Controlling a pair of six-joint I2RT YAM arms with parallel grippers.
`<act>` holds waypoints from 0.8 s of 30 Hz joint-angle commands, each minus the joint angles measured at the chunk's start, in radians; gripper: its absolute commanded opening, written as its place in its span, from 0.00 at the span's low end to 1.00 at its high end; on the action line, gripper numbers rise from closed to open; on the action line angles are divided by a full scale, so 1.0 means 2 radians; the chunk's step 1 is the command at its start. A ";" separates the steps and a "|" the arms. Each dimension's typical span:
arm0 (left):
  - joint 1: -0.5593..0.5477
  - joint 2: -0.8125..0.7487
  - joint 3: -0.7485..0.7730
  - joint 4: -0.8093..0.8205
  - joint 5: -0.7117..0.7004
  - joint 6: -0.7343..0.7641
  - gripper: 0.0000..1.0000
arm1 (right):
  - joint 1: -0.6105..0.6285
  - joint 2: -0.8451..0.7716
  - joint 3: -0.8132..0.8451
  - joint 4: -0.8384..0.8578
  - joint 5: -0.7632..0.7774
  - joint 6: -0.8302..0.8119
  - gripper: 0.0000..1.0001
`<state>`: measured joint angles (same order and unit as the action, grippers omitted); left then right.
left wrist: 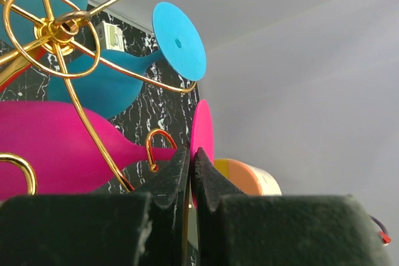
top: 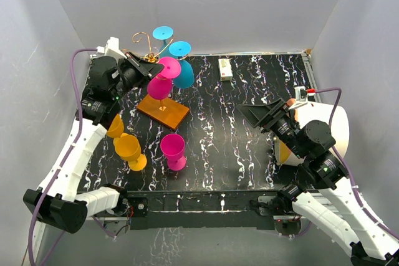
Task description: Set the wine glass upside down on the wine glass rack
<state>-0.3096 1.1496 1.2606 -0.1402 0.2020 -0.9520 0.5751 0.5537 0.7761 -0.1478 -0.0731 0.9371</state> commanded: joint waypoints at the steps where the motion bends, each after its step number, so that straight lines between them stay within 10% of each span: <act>1: 0.003 -0.002 0.031 -0.030 -0.019 0.020 0.00 | 0.002 -0.006 0.007 0.024 0.010 -0.004 0.70; 24: 0.003 0.008 0.080 -0.129 -0.080 0.085 0.27 | 0.001 -0.005 0.000 0.043 0.003 0.005 0.71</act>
<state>-0.3096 1.1767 1.3701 -0.3534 0.0807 -0.8291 0.5751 0.5541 0.7750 -0.1390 -0.0734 0.9447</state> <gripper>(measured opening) 0.263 0.707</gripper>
